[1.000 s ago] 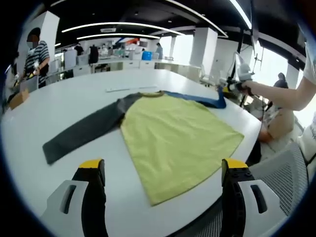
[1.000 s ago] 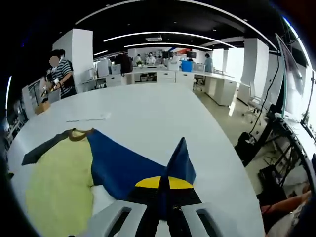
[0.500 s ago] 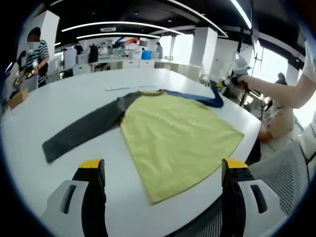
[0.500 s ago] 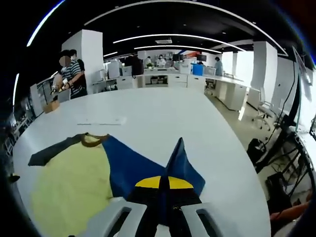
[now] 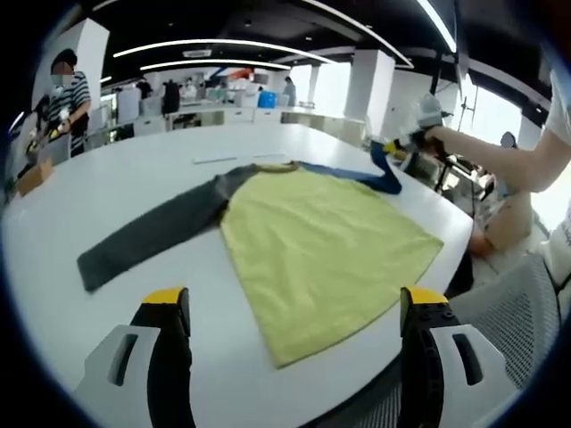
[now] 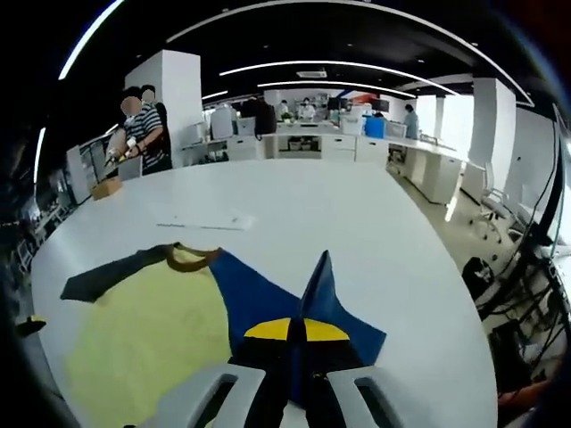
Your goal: Fold the garment on the visible template until the final outline fits inside the template.
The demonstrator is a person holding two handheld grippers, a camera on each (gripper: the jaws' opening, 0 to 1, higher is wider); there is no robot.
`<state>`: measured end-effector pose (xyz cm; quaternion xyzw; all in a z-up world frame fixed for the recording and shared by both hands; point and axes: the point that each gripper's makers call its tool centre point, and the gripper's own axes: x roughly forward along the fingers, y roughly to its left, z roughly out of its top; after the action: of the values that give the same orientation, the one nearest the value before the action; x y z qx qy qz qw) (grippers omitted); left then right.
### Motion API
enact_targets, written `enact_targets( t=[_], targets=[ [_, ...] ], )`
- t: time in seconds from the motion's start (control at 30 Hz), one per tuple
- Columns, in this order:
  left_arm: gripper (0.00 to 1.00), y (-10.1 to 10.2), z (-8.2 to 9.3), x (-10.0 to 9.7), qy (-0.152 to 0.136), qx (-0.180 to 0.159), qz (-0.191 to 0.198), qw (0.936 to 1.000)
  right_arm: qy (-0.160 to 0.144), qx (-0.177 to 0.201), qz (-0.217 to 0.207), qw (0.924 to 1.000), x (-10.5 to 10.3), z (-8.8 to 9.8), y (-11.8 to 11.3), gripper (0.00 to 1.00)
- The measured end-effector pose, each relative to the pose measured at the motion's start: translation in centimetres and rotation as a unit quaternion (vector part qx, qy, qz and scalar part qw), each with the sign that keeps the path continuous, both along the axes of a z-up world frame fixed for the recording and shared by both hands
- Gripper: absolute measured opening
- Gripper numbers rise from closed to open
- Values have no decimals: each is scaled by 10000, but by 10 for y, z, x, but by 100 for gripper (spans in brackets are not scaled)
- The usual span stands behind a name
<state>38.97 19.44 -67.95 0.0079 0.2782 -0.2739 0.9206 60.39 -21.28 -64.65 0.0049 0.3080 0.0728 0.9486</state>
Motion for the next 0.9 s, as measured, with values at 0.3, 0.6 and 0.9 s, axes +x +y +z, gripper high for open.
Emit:
enact_targets(
  t=[0.3, 0.6, 0.9],
  targets=[
    [96, -1, 1, 5, -45, 0, -53, 10000, 3, -142, 400, 9991, 7, 6, 33, 0],
    [96, -1, 0, 4, -28, -26, -72, 10000, 3, -16, 664, 9978, 16, 9, 62, 0],
    [94, -1, 0, 5, -59, 33, -69, 10000, -38, 142, 917, 9957, 19, 16, 103, 0]
  ],
)
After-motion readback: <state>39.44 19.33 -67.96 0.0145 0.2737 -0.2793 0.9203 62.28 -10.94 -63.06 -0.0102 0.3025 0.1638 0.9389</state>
